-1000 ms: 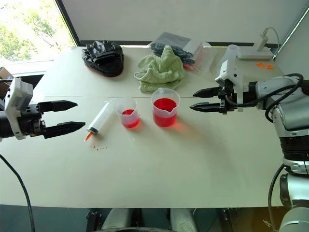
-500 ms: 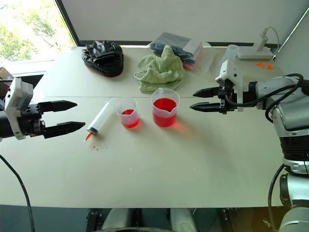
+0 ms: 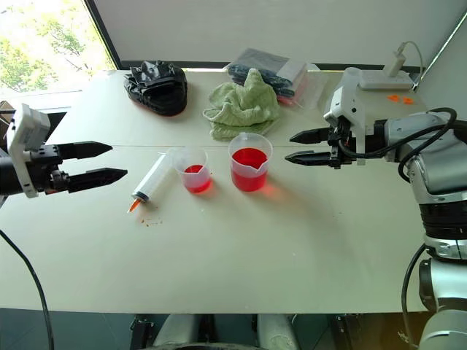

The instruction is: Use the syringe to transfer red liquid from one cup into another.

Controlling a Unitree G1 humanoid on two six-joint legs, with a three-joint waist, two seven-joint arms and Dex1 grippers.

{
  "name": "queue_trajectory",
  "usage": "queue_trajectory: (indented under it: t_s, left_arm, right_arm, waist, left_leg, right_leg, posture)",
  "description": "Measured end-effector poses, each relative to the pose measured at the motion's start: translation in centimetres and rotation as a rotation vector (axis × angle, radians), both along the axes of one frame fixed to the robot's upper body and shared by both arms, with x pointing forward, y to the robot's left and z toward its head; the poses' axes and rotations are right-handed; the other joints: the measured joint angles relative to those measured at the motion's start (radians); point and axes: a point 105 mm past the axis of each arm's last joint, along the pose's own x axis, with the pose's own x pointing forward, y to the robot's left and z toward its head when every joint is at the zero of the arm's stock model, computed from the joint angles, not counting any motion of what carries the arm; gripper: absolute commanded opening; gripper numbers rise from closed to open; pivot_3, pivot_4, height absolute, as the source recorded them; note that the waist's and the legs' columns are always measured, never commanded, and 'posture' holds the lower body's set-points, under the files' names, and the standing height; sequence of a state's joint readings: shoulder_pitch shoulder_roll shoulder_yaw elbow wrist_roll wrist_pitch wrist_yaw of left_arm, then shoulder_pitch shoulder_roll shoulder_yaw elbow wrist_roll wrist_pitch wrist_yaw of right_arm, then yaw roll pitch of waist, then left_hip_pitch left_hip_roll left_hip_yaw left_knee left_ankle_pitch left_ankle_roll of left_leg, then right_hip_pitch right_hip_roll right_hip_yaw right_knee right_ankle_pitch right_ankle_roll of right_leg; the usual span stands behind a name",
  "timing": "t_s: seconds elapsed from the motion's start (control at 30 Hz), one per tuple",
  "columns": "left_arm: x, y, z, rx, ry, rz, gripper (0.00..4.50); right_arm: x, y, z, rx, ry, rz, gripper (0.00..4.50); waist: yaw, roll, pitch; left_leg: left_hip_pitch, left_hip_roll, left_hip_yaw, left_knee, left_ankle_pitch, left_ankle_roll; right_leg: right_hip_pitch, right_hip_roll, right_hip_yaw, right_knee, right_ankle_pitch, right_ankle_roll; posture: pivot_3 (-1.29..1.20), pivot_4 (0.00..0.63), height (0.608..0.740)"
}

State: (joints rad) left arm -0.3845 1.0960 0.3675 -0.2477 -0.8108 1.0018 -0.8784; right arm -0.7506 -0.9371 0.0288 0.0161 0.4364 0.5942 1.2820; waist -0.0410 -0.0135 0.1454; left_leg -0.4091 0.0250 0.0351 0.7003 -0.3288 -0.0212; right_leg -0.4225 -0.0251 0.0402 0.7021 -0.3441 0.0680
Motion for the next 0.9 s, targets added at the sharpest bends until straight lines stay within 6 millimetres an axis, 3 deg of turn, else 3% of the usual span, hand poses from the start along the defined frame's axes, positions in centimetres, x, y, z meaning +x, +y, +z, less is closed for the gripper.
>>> queue_trajectory:
  t_s: [0.2,0.3,0.53,0.9]
  left_arm:
    - [4.2,1.2,-0.2,0.017,0.115,0.265,4.46]
    - [6.1,0.2,-0.7,-0.054,0.26,0.373,4.46]
    - [7.6,0.0,-2.6,0.006,0.513,0.502,4.46]
    - [8.5,-1.9,-5.7,0.209,0.665,0.49,4.46]
  right_arm:
    - [0.2,0.5,0.3,0.007,-0.009,0.01,2.38]
    - [0.3,0.9,0.5,0.001,-0.014,0.024,2.38]
    - [0.5,0.9,0.3,-0.016,0.005,0.028,2.38]
    - [-0.5,0.7,-0.9,-0.017,0.041,-0.002,2.38]
  waist:
    - [0.002,0.0,0.0]
    - [0.007,-0.001,0.0]
    - [-0.004,-0.001,0.0]
    - [0.003,-0.001,0.0]
  left_leg:
    - [0.0,0.0,0.0,0.0,0.001,-0.003]
    - [-0.001,-0.001,0.0,0.002,0.002,-0.004]
    - [-0.001,-0.001,0.0,0.001,0.003,-0.005]
    - [-0.001,-0.001,0.0,0.002,0.003,-0.005]
  right_leg:
    - [0.0,0.0,0.0,0.001,0.0,0.0]
    - [0.0,0.0,0.0,0.001,0.0,0.0]
    - [-0.002,0.0,0.0,0.001,0.0,0.0]
    - [-0.002,0.0,0.0,0.001,0.0,0.0]
  posture:
    - [0.0,0.15,0.74]
    - [0.0,0.15,0.74]
    - [0.0,0.15,0.74]
    - [0.0,0.15,0.74]
